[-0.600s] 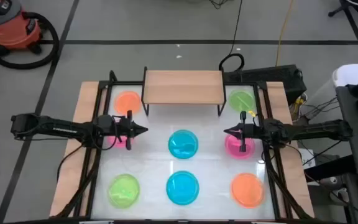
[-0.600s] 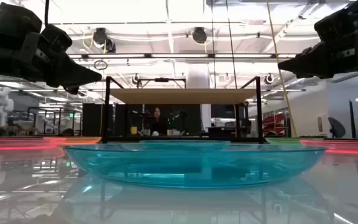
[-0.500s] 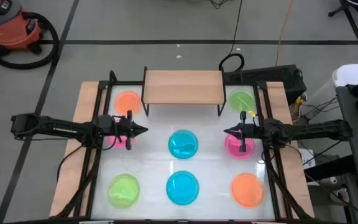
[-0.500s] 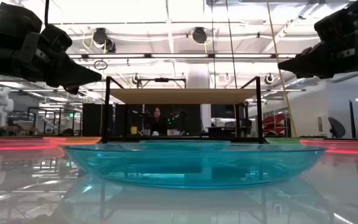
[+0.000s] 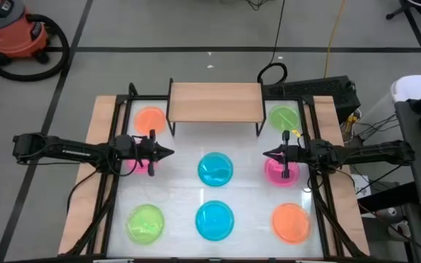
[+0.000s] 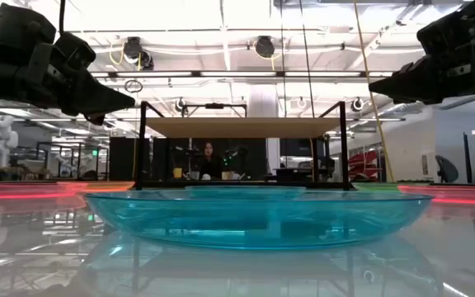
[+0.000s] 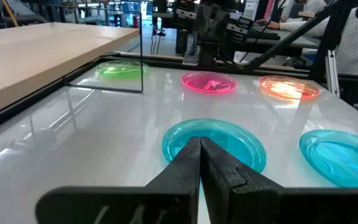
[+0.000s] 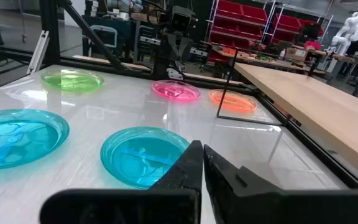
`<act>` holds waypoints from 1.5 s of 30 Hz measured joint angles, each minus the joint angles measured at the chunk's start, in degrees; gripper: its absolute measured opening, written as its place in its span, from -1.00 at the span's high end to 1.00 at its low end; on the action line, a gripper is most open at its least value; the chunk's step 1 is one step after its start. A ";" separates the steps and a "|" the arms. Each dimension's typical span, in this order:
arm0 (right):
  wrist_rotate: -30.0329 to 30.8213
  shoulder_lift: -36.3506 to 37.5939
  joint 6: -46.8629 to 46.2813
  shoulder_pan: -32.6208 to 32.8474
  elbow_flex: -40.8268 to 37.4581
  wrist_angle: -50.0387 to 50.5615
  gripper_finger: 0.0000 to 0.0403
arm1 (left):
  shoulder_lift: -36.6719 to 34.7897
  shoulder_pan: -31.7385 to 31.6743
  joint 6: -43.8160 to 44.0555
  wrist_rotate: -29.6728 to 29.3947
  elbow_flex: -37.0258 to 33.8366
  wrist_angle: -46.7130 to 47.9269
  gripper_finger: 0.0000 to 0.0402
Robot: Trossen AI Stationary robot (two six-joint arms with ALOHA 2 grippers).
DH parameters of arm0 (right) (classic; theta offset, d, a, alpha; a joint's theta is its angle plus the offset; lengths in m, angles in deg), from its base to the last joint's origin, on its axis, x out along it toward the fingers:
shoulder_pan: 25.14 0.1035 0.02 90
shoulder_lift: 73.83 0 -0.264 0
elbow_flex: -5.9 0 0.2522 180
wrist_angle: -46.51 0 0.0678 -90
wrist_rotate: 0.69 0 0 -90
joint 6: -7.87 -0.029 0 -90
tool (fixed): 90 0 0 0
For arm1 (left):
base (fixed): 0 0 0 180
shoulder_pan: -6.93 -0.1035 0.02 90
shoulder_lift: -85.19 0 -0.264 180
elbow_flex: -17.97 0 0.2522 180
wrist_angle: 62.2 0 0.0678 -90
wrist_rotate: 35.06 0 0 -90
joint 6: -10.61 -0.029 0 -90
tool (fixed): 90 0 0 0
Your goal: Place and stack plates onto a shelf
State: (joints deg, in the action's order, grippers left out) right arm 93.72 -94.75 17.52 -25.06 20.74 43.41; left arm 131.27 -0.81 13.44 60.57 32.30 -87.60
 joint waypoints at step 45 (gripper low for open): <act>43.63 -10.87 -1.87 -0.05 30.24 28.20 1.00 | 0.02 0.01 0.00 0.00 -0.01 0.02 0.94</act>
State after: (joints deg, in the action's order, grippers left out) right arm 137.34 -105.63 15.65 -25.10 50.98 71.60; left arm 131.29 -0.79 13.44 60.57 32.28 -87.58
